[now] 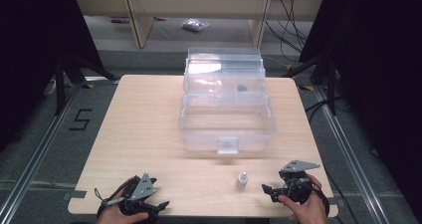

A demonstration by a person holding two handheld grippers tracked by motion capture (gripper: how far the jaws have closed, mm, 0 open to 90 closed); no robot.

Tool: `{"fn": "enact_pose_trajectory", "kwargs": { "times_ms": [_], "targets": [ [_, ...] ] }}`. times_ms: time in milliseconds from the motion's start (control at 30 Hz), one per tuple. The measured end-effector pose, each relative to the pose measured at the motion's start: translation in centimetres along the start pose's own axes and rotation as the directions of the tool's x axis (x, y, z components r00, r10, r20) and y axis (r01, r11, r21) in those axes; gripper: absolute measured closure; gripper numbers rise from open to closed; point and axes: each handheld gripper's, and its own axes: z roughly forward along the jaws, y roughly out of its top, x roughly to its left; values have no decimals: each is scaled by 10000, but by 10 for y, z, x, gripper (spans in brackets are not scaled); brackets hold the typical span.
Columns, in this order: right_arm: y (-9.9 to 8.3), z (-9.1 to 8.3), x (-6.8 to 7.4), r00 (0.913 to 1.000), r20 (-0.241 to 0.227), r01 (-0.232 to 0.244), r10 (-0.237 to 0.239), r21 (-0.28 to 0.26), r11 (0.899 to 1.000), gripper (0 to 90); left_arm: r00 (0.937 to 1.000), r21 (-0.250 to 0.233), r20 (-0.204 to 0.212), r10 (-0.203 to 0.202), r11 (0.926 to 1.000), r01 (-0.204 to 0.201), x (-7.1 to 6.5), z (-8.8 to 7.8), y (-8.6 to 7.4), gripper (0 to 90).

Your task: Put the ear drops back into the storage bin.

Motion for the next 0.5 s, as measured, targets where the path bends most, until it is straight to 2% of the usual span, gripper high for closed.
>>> {"fn": "enact_pose_trajectory", "kwargs": {
  "times_ms": [33,67,133,233,267,300,367,400,433,467,500],
  "targets": [
    [1,0,4,9994,-56,-346,346,59,9994,189,9999,-6,-4,115,9999,-115,0,-1,0,167],
    [2,0,2,10000,-19,50,-50,88,9999,191,10000,-32,-9,6,10000,-6,0,0,0,167],
    [4,-2,5,10000,-65,-20,23,382,9993,192,10000,23,-16,-2,10000,2,0,0,0,167],
    [7,-3,8,9996,-121,247,-241,549,9982,195,10000,27,-6,-1,10000,1,0,0,0,167],
    [7,-4,12,9999,-160,-50,62,706,9975,195,10000,34,-1,30,10000,-30,0,0,0,167],
    [8,-5,11,9994,-150,308,-299,693,9971,197,9999,-21,-3,157,9999,-157,1,0,0,167],
    [9,-4,13,9987,-106,510,-505,532,9973,199,9998,4,11,200,9998,-200,1,-1,1,167],
    [10,-4,14,9984,-133,562,-554,604,9966,200,9998,12,25,180,9998,-180,0,0,0,167],
    [11,-6,17,9992,-192,372,-359,764,9964,204,9998,20,24,185,9998,-185,0,0,0,167],
    [12,-7,17,9984,-211,533,-517,857,9949,208,9998,61,62,203,9998,-204,1,0,1,167],
    [14,-6,17,9962,-166,868,-858,736,9935,209,9998,93,6,211,9997,-211,1,0,1,167]
  ]
}}
